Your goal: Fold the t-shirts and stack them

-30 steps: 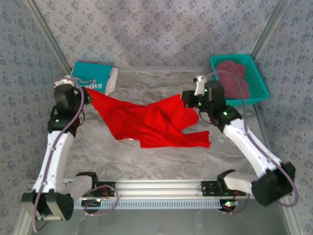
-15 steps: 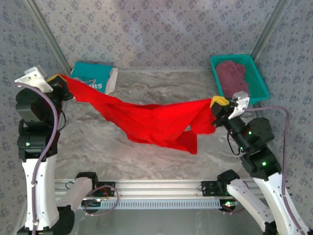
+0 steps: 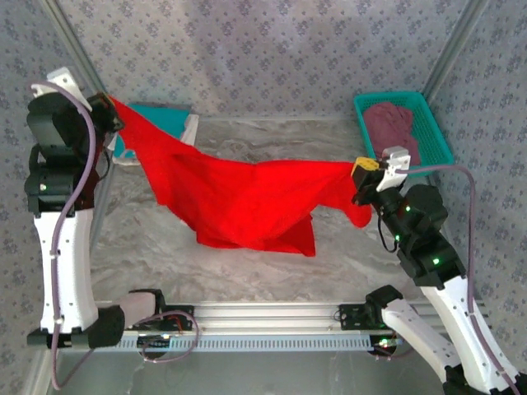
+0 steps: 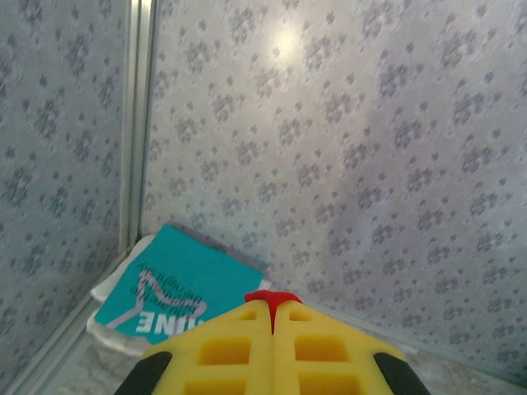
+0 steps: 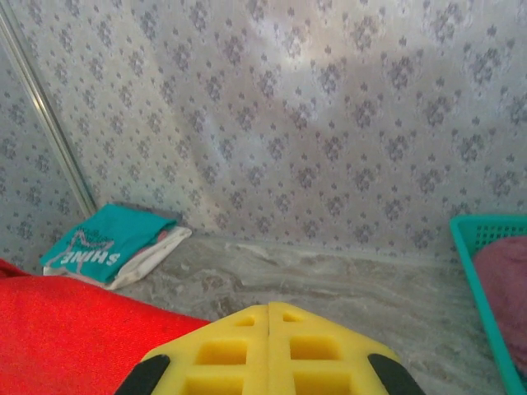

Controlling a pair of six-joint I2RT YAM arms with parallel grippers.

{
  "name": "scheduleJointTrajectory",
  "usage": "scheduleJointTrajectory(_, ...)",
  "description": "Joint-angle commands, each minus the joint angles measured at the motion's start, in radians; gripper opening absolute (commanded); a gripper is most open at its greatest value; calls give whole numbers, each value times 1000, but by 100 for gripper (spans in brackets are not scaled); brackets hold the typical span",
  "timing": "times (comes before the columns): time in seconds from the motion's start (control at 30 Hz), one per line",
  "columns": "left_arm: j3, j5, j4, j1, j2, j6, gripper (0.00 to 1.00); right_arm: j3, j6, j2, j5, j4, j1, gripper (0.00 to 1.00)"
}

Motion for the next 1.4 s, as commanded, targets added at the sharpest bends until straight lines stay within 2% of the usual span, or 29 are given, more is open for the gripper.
scheduleJointTrajectory(0.0, 154, 44, 14, 6, 15, -10, 0, 64, -32, 9, -19, 91, -6, 0)
scheduleJointTrajectory(0.13, 225, 54, 31, 6, 35, -7, 0, 46, -55, -3, -21, 154, -7, 0)
scheduleJointTrajectory(0.23, 340, 88, -31, 6, 112, -5, 0, 62, -80, 34, 2, 159, -9, 0)
scheduleJointTrajectory(0.33, 469, 127, -85, 6, 239, -8, 0, 88, -85, 114, 1, 175, -20, 0)
scheduleJointTrajectory(0.47, 757, 198, -199, 6, 493, -16, 0, 126, -54, 261, 20, 186, -83, 0)
scheduleJointTrajectory(0.57, 831, 275, -258, -19, 638, -13, 0, 36, 18, 317, -65, 274, -128, 0)
scheduleJointTrajectory(0.63, 748, 232, -261, -77, 653, 34, 0, -71, 67, 316, -89, 344, -131, 0)
scheduleJointTrajectory(0.7, 487, 177, -136, -140, 575, 58, 0, -185, 109, 291, -103, 380, -126, 0)
scheduleJointTrajectory(0.8, -64, 191, 219, -174, 351, -27, 0, -377, 170, 201, -149, 428, -103, 0)
scheduleJointTrajectory(0.87, -290, 169, 285, -191, 246, -69, 0, -496, 213, 130, -177, 435, -69, 0)
scheduleJointTrajectory(1.0, -669, 113, 381, -219, 66, -118, 0, -649, 325, 4, -222, 319, 4, 3)
scheduleJointTrajectory(1.07, -774, 82, 362, -220, 6, -133, 0, -687, 357, -48, -200, 223, 35, 12)
scheduleJointTrajectory(1.13, -827, 58, 323, -216, -21, -136, 0, -694, 375, -110, -152, 113, 43, 27)
scheduleJointTrajectory(1.2, -838, 43, 294, -215, -24, -134, 0, -683, 359, -161, -100, 79, 42, 36)
scheduleJointTrajectory(1.23, -838, 43, 296, -214, -23, -130, 0, -673, 342, -174, -70, 83, 39, 43)
scheduleJointTrajectory(1.3, -826, 43, 306, -212, -8, -115, 0, -648, 329, -150, -43, 116, 25, 52)
scheduleJointTrajectory(1.37, -801, 37, 300, -207, 26, -107, 0, -595, 322, -52, -5, 146, -21, 55)
